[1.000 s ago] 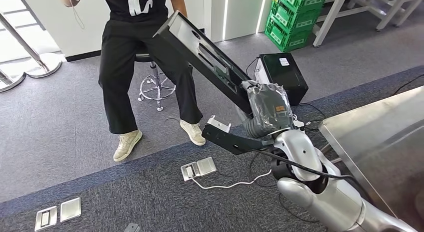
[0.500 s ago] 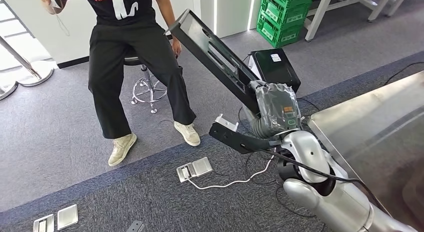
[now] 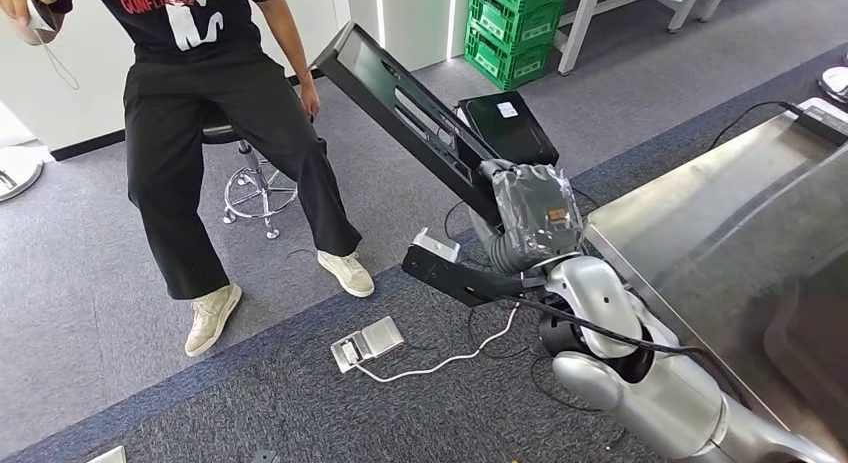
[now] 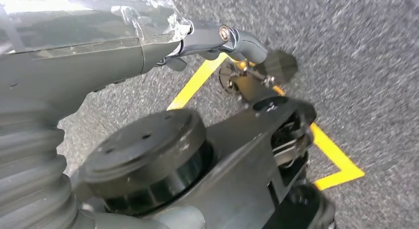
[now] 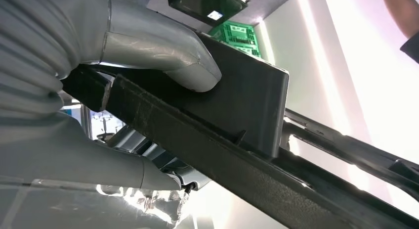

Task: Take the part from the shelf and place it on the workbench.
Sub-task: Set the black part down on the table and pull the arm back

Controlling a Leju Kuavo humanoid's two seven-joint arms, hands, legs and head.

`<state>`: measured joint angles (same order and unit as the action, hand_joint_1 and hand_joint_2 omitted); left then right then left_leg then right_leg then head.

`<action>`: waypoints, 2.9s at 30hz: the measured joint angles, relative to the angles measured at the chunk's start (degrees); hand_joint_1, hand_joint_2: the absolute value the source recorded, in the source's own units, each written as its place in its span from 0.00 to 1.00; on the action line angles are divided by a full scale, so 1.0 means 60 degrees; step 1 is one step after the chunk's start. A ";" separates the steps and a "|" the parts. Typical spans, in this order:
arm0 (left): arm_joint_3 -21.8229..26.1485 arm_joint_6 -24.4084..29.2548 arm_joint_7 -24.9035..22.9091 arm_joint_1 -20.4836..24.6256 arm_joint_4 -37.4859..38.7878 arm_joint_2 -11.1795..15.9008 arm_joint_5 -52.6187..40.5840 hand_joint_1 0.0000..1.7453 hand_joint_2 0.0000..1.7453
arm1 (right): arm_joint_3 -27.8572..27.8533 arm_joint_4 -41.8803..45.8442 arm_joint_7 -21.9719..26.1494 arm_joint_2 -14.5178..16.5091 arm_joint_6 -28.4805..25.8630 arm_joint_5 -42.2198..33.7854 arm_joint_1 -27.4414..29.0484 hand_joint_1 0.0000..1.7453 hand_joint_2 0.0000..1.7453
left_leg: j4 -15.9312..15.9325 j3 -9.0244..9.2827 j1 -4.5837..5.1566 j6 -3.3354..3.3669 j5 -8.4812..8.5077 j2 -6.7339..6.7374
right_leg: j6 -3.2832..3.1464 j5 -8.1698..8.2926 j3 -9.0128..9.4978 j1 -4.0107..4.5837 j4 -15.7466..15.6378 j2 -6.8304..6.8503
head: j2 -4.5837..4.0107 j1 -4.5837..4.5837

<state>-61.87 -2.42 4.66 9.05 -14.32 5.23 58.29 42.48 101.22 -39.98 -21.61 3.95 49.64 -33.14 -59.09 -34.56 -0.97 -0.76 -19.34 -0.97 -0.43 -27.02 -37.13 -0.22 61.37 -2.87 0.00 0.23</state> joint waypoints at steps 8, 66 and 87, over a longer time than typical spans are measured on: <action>0.0016 0.0003 0.0000 -0.0006 0.0000 0.0000 0.0000 0.00 1.00 | 0.0000 -0.0033 -0.0002 0.0006 -0.0008 -0.0012 0.0065 1.00 1.00 | 0.0027 0.0095 0.0049 0.0029 -0.0068 0.0439 | 0.0159 -0.0125 -0.0372 -0.0099 0.0834 0.0579 | 0.0000 -0.0311; 0.0075 0.0047 -0.0080 -0.0033 0.0018 0.0006 0.0125 0.00 1.00 | 0.0076 -0.0229 0.0052 0.0013 -0.0193 -0.0161 -0.0145 1.00 1.00 | 0.0179 0.0080 0.0047 0.0088 0.0071 0.0283 | 0.0046 -0.0956 -0.1050 -0.0077 0.2244 0.0376 | 0.0000 -0.0184; 0.0076 0.0157 -0.0174 -0.0037 0.0030 0.0016 0.0163 0.00 1.00 | 0.0051 -0.0544 0.0222 0.0099 -0.0561 -0.0053 -0.0407 1.00 1.00 | -0.0163 -0.0111 0.0057 -0.0146 0.0012 -0.0173 | -0.0350 0.0131 0.0225 0.0076 -0.0322 -0.0119 | 0.0000 0.0133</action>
<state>-61.41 -1.48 3.61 8.83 -14.14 5.33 59.27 42.79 97.96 -38.64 -21.01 0.58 49.33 -35.58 -60.06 -35.22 -0.62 -1.64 -19.27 -2.00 -2.53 -26.23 -35.78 0.23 59.44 -3.58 0.00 1.03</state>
